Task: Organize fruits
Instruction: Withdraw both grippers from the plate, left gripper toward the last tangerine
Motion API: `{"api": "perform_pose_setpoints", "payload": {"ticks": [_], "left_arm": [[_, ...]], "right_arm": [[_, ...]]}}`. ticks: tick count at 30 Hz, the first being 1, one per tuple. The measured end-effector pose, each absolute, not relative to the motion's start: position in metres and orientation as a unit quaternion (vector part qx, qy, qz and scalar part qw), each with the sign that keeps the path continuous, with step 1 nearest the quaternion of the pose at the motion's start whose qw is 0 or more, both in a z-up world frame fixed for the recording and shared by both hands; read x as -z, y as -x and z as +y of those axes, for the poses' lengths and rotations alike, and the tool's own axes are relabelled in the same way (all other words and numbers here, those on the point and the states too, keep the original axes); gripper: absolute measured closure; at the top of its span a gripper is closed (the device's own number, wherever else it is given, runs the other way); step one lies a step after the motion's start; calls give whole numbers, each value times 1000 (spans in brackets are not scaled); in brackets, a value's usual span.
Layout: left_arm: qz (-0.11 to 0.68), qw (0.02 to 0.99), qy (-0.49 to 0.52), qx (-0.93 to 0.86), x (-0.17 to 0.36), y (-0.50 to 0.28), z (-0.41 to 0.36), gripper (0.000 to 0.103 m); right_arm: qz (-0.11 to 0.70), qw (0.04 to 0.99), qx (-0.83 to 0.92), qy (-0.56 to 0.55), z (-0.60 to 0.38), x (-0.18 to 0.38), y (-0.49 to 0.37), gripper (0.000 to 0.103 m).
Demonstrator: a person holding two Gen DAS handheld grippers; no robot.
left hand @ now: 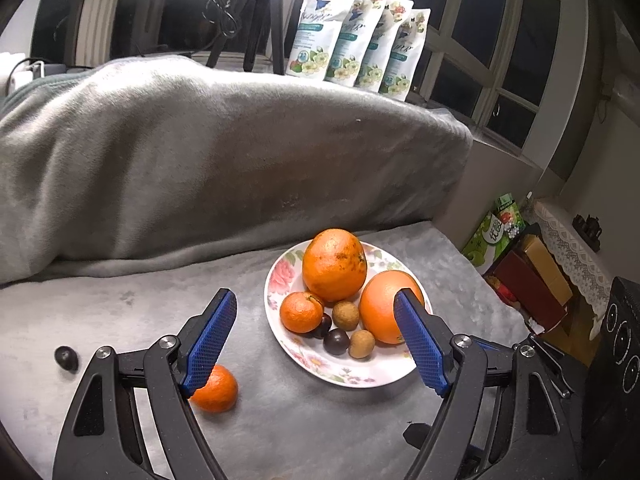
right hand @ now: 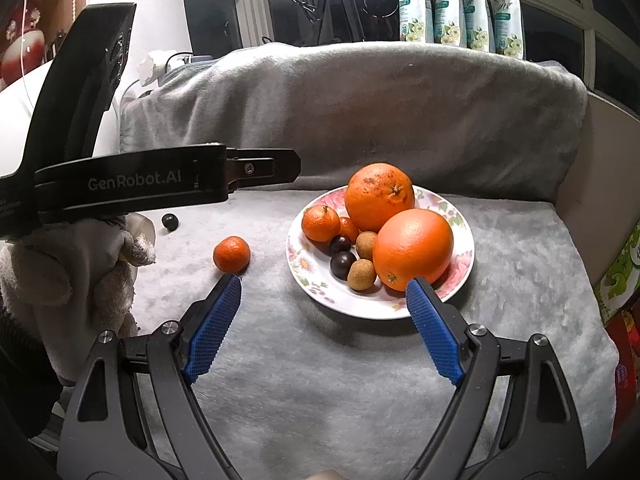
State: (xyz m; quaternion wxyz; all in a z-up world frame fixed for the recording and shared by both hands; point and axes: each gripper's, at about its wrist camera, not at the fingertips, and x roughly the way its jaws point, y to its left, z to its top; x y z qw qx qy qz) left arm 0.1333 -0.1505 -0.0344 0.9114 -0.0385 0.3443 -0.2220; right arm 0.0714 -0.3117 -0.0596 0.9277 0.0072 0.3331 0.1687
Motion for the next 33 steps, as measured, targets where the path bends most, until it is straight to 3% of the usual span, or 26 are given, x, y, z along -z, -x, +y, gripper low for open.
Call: {"api": "perform_pose_setpoints", "payload": {"ticks": [33], "left_arm": [[307,938,47,157,27,-106,-59,22]], "right_arm": [[319,922,-220,-4,-260,46,-70,16]]}}
